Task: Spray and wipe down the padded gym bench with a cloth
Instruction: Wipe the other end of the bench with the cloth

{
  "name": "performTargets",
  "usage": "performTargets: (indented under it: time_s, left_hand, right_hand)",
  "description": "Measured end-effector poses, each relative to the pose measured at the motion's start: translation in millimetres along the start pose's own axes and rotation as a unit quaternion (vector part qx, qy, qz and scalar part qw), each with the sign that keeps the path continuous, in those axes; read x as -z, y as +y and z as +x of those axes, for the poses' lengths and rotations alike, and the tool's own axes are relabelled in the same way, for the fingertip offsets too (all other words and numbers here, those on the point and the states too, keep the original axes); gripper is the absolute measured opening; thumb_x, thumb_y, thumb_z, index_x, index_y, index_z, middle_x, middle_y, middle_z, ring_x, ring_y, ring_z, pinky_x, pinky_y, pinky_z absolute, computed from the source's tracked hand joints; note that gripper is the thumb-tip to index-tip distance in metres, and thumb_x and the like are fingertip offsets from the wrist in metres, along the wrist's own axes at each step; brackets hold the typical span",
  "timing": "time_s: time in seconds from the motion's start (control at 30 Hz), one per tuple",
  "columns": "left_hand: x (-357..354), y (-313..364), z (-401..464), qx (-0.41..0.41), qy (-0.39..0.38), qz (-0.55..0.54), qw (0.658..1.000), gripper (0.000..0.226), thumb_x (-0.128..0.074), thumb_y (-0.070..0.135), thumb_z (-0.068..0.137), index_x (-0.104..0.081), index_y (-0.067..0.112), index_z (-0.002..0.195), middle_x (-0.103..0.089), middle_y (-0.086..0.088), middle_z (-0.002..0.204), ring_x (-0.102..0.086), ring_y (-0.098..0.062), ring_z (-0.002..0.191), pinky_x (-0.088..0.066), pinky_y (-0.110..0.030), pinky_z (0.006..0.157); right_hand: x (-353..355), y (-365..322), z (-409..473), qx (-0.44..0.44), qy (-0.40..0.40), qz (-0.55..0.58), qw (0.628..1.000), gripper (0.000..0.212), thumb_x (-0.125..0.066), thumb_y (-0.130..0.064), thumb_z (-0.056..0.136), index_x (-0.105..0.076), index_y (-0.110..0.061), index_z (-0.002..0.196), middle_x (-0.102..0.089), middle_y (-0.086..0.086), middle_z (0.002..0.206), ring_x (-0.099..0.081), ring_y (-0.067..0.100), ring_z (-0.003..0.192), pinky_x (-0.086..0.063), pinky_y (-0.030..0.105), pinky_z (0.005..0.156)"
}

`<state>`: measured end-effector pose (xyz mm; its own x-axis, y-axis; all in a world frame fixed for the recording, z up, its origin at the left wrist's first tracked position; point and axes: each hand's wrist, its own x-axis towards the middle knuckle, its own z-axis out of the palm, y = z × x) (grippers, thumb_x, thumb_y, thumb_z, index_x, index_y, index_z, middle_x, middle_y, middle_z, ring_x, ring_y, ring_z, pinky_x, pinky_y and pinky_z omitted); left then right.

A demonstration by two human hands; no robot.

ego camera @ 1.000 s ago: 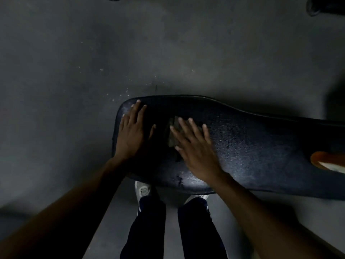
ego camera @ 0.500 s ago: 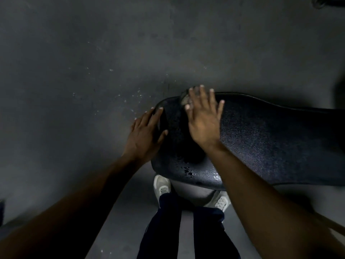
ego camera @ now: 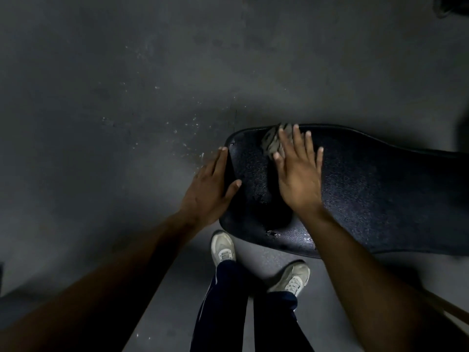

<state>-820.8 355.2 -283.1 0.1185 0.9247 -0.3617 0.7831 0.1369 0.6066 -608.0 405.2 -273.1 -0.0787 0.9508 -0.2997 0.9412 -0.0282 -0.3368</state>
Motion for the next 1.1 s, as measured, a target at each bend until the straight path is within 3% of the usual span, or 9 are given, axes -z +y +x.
performTargets:
  time_s: [0.1, 0.23, 0.4, 0.53, 0.67, 0.77, 0.9, 0.97, 1.1]
  left_hand:
    - [-2, 1, -6, 0.005, -0.009, -0.012, 1.0, 0.082, -0.045, 0.05, 0.099, -0.004, 0.015, 0.16, -0.012, -0.005, 0.167, -0.018, -0.022, 0.151, -0.021, -0.037, 0.122]
    - [0, 6, -15, 0.032, -0.05, -0.11, 0.992, 0.08, -0.051, 0.046, 0.098, -0.004, 0.023, 0.16, -0.013, 0.002, 0.167, -0.015, -0.014, 0.152, -0.021, -0.032, 0.121]
    - [13, 11, -25, 0.127, -0.085, -0.378, 0.913, 0.052, -0.057, 0.019, 0.093, -0.041, 0.047, 0.135, -0.053, 0.033, 0.127, -0.05, 0.013, 0.121, -0.043, -0.009, 0.091]
    - [15, 6, -29, 0.122, -0.087, -0.471, 0.869, 0.063, -0.054, 0.018, 0.082, -0.046, 0.029, 0.143, -0.054, 0.012, 0.138, -0.053, 0.007, 0.12, -0.047, -0.01, 0.086]
    - [18, 9, -28, 0.111, -0.069, -0.492, 0.861, 0.056, -0.047, 0.01, 0.08, -0.054, 0.013, 0.136, -0.058, -0.006, 0.138, -0.054, -0.01, 0.126, -0.046, -0.022, 0.097]
    - [18, 13, -28, 0.151, -0.061, -0.51, 0.845, 0.035, -0.045, 0.017, 0.093, -0.062, 0.028, 0.122, -0.064, 0.019, 0.121, -0.054, 0.013, 0.109, -0.036, -0.02, 0.101]
    - [18, 13, -31, 0.211, -0.047, -0.525, 0.823, 0.029, -0.037, 0.051, 0.102, -0.058, 0.042, 0.12, -0.055, 0.025, 0.133, -0.044, -0.001, 0.131, -0.017, -0.042, 0.122]
    - [18, 16, -35, 0.213, -0.04, -0.514, 0.83, 0.035, -0.034, 0.054, 0.102, -0.059, 0.04, 0.121, -0.059, 0.024, 0.131, -0.05, 0.002, 0.125, -0.024, -0.039, 0.118]
    - [9, 34, -36, 0.187, -0.009, -0.474, 0.861, 0.034, -0.028, 0.042, 0.107, -0.062, 0.039, 0.102, -0.067, 0.038, 0.087, -0.057, 0.025, 0.084, -0.044, -0.01, 0.086]
  right_hand:
    - [0, -32, 30, -0.006, -0.004, -0.003, 1.0, 0.055, -0.032, -0.04, 0.114, -0.024, -0.032, 0.168, -0.011, -0.001, 0.179, 0.0, 0.028, 0.166, 0.004, 0.058, 0.13]
    - [-11, -67, 24, 0.109, -0.044, -0.075, 0.99, 0.054, -0.031, -0.04, 0.114, -0.025, -0.031, 0.168, -0.011, -0.001, 0.179, -0.002, 0.031, 0.166, -0.001, 0.06, 0.131]
    - [-15, -56, -20, 0.192, -0.07, -0.131, 0.97, 0.06, -0.034, -0.037, 0.111, -0.019, -0.032, 0.169, -0.007, -0.001, 0.179, -0.003, 0.03, 0.166, -0.006, 0.057, 0.131]
    - [-9, -33, -26, 0.147, -0.072, -0.137, 0.977, 0.062, -0.03, -0.039, 0.112, -0.007, -0.037, 0.169, 0.005, -0.005, 0.178, 0.003, 0.028, 0.166, -0.003, 0.054, 0.133]
    - [-9, -51, 2, 0.093, -0.043, -0.095, 0.99, 0.056, -0.033, -0.038, 0.114, -0.022, -0.032, 0.168, -0.007, -0.002, 0.179, -0.002, 0.029, 0.166, 0.0, 0.052, 0.132]
    - [-15, -70, 20, 0.099, -0.042, -0.099, 0.989, 0.054, -0.035, -0.036, 0.114, -0.027, -0.031, 0.167, -0.011, 0.001, 0.179, -0.003, 0.033, 0.165, -0.001, 0.055, 0.132]
    - [-24, -70, -8, 0.171, -0.049, -0.144, 0.973, 0.061, -0.04, -0.034, 0.111, -0.021, -0.03, 0.168, -0.005, 0.003, 0.179, 0.0, 0.034, 0.165, -0.002, 0.058, 0.131]
    - [-29, -57, -38, 0.204, -0.056, -0.157, 0.965, 0.068, -0.045, -0.032, 0.105, -0.019, -0.03, 0.168, -0.003, 0.003, 0.179, -0.001, 0.034, 0.165, -0.004, 0.058, 0.131]
    - [-37, -10, -95, 0.201, -0.045, -0.159, 0.966, 0.067, -0.043, -0.035, 0.105, -0.019, -0.031, 0.168, -0.009, 0.001, 0.179, -0.009, 0.03, 0.165, -0.013, 0.057, 0.132]
